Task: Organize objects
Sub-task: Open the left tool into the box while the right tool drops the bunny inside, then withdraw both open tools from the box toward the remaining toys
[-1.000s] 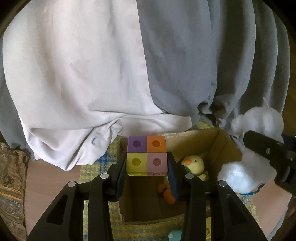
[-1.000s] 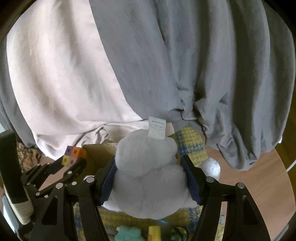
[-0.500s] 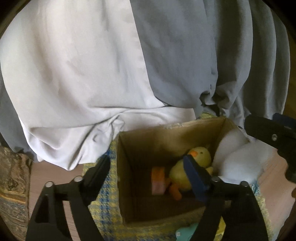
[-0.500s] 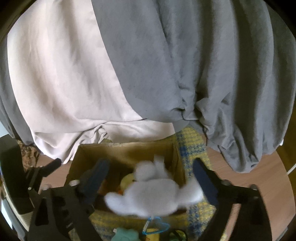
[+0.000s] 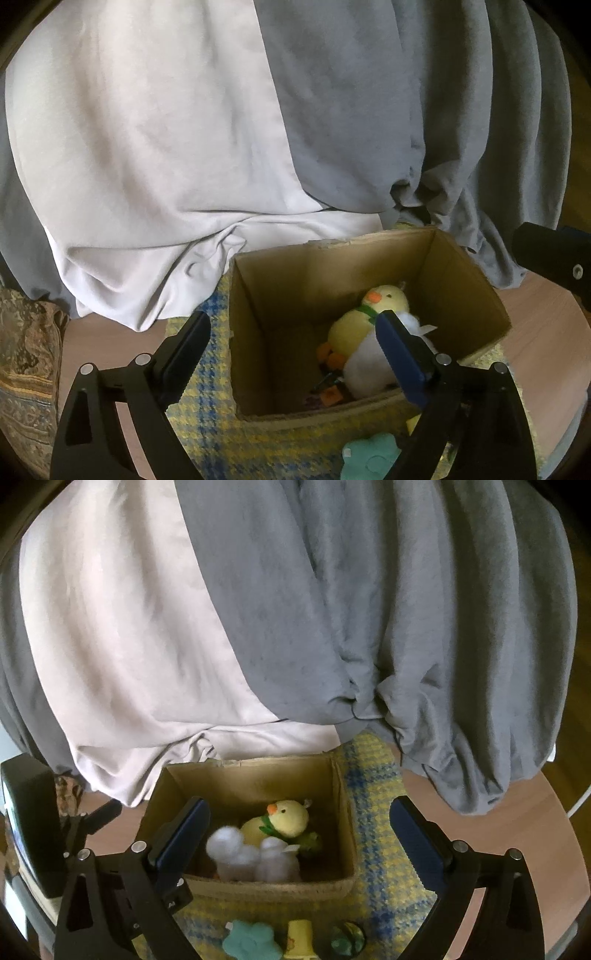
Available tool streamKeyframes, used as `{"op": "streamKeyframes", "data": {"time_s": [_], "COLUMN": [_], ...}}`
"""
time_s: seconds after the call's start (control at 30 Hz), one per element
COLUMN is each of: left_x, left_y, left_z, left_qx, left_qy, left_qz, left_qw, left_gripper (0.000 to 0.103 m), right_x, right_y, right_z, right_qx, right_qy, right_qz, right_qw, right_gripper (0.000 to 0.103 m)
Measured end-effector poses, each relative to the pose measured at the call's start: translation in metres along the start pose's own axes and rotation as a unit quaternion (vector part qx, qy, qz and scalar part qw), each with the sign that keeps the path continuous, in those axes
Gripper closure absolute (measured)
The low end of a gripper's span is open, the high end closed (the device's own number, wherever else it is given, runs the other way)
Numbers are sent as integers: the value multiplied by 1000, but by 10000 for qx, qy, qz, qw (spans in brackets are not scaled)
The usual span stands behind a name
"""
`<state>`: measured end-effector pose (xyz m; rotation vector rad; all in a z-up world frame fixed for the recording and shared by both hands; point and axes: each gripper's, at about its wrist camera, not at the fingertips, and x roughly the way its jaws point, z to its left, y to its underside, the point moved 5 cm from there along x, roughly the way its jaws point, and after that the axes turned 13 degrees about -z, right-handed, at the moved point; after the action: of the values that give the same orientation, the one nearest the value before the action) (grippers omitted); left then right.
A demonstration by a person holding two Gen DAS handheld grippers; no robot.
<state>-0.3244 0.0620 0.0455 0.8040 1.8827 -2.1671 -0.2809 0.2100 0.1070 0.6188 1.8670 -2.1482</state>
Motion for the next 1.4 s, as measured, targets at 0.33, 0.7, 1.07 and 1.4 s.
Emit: {"op": "streamKeyframes", "data": {"time_s": [0.33, 0.7, 1.07, 1.4], "left_x": [-20, -49, -68, -87], "left_y": [7, 19, 35, 45], "left_z": [-11, -19, -23, -33], "left_qx": [18, -55, -86, 72], "left_qy": [25, 141, 75, -116], "left_qz": [-52, -126, -170, -374], "left_qw": [10000, 9998, 9998, 9992], "left_gripper": [8, 7, 4, 4], "right_x": [-26, -55, -79, -89], "right_y": [17, 32, 48, 73], "right_z": [-8, -16, -23, -39], "right_qx": [-19, 52, 95, 278], "right_qy": [119, 148, 251, 291], "right_qz": [12, 7, -44, 73], "right_qw": [9999, 9999, 9996, 9992], "right_gripper": [4, 4, 4, 4]}}
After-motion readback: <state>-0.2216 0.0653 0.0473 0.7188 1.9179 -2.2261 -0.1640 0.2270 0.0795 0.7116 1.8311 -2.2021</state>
